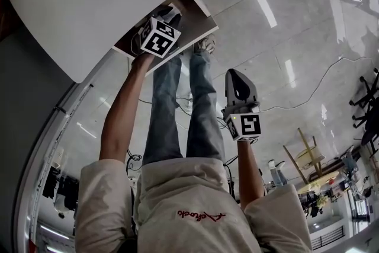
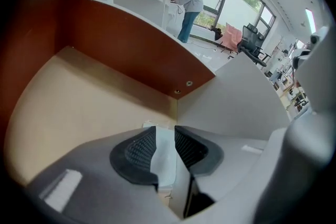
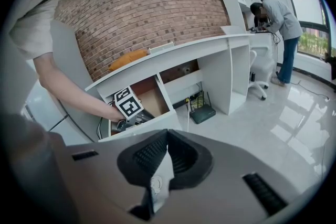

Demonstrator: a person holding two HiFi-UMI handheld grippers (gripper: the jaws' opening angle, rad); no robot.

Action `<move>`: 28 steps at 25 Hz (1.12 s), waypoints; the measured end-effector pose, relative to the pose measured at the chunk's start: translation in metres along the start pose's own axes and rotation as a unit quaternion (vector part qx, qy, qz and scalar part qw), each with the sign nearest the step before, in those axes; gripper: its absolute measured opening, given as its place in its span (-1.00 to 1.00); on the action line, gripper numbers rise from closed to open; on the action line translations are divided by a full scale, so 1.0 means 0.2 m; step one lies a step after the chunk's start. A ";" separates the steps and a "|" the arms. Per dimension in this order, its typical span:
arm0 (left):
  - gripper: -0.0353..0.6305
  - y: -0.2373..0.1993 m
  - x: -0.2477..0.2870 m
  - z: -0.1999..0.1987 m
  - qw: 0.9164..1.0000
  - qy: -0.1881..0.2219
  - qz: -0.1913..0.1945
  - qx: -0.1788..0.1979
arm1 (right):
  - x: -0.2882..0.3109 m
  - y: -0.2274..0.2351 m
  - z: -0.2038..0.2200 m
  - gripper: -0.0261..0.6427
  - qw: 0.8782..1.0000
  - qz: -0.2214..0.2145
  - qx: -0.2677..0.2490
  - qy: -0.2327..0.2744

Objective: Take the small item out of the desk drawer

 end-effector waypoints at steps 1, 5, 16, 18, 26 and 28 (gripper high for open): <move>-0.55 0.00 0.01 0.00 1.000 -0.001 -0.003 0.000 | 0.00 0.01 0.00 -0.89 1.000 0.001 0.001 0.000; -0.56 -0.02 0.02 0.01 1.000 -0.003 -0.006 -0.001 | 0.00 0.03 0.00 -0.89 1.000 0.005 0.001 -0.002; -0.84 -0.03 0.05 0.02 1.000 -0.008 -0.021 -0.005 | 0.02 0.03 -0.02 -0.89 1.000 0.004 0.002 -0.002; -0.86 -0.03 0.04 0.02 1.000 -0.007 -0.019 -0.007 | 0.02 0.03 -0.01 -0.89 1.000 0.004 0.003 -0.003; -0.87 -0.05 -0.02 -0.01 0.999 0.014 -0.024 -0.016 | 0.03 0.02 -0.02 -0.89 1.000 0.001 0.001 -0.006; -0.87 -0.05 -0.06 -0.01 0.999 0.025 -0.028 -0.023 | 0.03 0.02 -0.01 -0.89 1.000 0.003 0.005 -0.014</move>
Point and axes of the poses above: the fingertips, and each gripper's own axes: x forward along the fingers, y to its right, z out of its underside, the point moved 6 cm from there along -x, backward along the fingers, and after that the axes turned 10 degrees about -z, right-handed, at the moved point
